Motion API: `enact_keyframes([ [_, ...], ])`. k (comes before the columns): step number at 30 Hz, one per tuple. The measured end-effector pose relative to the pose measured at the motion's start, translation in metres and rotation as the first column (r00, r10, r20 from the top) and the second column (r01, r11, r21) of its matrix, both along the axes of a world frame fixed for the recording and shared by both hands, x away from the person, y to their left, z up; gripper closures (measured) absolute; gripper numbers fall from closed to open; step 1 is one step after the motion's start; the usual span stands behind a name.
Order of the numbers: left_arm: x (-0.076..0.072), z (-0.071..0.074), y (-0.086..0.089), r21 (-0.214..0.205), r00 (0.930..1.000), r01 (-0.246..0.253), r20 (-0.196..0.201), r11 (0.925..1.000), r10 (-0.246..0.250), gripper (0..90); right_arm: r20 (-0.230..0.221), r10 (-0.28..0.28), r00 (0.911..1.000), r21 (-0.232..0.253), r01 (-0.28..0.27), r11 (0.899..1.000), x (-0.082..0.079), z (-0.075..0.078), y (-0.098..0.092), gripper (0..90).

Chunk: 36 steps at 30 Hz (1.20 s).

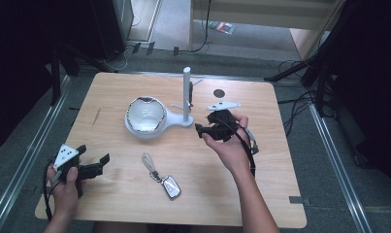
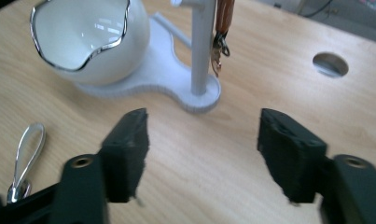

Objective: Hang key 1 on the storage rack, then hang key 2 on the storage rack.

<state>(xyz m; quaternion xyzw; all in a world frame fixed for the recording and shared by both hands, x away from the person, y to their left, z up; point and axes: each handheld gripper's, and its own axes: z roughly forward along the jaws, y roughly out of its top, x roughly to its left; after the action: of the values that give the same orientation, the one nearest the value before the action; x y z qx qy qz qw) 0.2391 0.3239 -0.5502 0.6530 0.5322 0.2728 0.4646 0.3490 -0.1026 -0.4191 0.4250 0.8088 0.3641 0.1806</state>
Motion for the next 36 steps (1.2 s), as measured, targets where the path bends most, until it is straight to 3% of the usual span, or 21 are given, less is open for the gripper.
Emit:
enact_keyframes([
  [2,0.000,0.000,0.000,0.001,1.0000,0.001,-0.001,1.0000,-0.001,1.2,-0.009,-0.001,1.0000,-0.013,0.001,1.000,-0.002,-0.001,0.002,27.4],
  [4,0.000,0.000,0.000,-0.001,1.0000,0.001,0.000,1.0000,-0.001,1.2,-0.015,-0.003,0.9999,-0.058,0.002,0.998,-0.008,-0.004,0.008,11.5],
  [9,0.000,0.000,0.000,0.000,1.0000,0.001,0.000,1.0000,-0.001,1.2,-0.049,0.010,0.9988,-0.111,-0.015,0.994,-0.013,-0.009,0.017,0.0],
  [19,0.000,0.000,0.000,-0.003,1.0000,-0.001,0.000,1.0000,0.001,1.2,-0.091,0.044,0.9949,-0.173,-0.059,0.983,-0.027,-0.018,0.040,0.0],
  [36,0.000,0.000,0.000,-0.005,1.0000,-0.002,0.003,1.0000,0.002,1.2,-0.138,0.119,0.9832,-0.209,-0.147,0.967,-0.041,-0.036,0.074,1.4],
])
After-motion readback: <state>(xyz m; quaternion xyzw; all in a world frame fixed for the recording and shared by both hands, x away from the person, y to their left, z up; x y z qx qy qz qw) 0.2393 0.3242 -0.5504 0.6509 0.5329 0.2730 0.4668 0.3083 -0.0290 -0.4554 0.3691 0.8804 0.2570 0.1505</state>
